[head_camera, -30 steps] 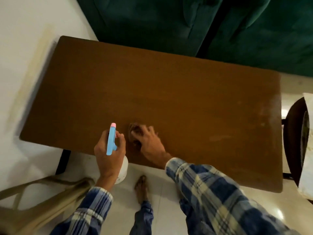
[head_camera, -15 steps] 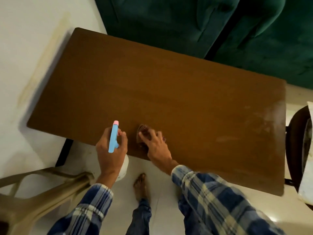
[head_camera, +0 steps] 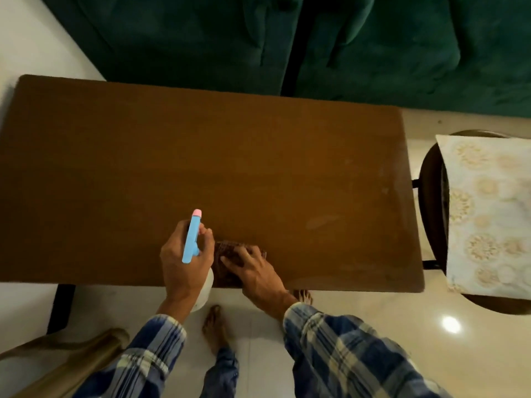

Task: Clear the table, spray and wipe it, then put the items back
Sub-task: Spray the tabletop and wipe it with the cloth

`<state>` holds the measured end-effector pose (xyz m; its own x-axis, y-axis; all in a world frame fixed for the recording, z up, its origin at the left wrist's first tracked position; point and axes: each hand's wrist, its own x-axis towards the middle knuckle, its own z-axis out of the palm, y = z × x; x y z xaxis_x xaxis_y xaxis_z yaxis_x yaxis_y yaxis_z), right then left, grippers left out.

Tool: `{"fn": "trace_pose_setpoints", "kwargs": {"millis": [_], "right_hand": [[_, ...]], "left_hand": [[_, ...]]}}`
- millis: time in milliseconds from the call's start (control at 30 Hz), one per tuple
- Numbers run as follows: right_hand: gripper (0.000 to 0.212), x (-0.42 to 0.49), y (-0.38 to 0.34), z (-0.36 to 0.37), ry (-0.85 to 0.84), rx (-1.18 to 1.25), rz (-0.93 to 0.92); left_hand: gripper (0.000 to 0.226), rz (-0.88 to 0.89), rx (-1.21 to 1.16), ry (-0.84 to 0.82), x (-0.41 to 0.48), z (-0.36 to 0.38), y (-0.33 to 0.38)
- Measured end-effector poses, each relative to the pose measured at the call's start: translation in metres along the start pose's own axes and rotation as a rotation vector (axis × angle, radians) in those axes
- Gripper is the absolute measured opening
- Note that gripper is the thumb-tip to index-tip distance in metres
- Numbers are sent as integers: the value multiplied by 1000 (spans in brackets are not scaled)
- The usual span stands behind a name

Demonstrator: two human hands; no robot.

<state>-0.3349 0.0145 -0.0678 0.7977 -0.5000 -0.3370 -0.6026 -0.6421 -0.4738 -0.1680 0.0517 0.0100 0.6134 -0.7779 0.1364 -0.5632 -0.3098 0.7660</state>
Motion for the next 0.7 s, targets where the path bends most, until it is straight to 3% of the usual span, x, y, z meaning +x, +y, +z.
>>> {"fn": "trace_pose_setpoints", "kwargs": {"millis": [67,167,233,300,433,500,600,700], "right_hand": [[72,-17,41,-12,101,44,163],[68,-36,107,-42,337,128,611],[64,-46,135,-57,429,158,775],[65,-49,139,-64,373,144,695],[67,-56,147,-59,157,25,256],[67,-57,174,-69,279,71,393],[62,-61,214,-91,535,257,820],[64,-54,236,-106,529,293,906]], "left_hand": [[15,-7,-1,-36,-4,19,13],[16,-12,-22,-77,-7,49,34],[16,-6,-37,-113,-9,69,48],[16,-5,-45,-150,-13,88,61],[20,-61,12,-186,-13,123,90],[21,-95,9,-210,-9,137,100],[29,-113,27,-245,-1,154,109],[45,-166,37,-236,6,168,115]]}}
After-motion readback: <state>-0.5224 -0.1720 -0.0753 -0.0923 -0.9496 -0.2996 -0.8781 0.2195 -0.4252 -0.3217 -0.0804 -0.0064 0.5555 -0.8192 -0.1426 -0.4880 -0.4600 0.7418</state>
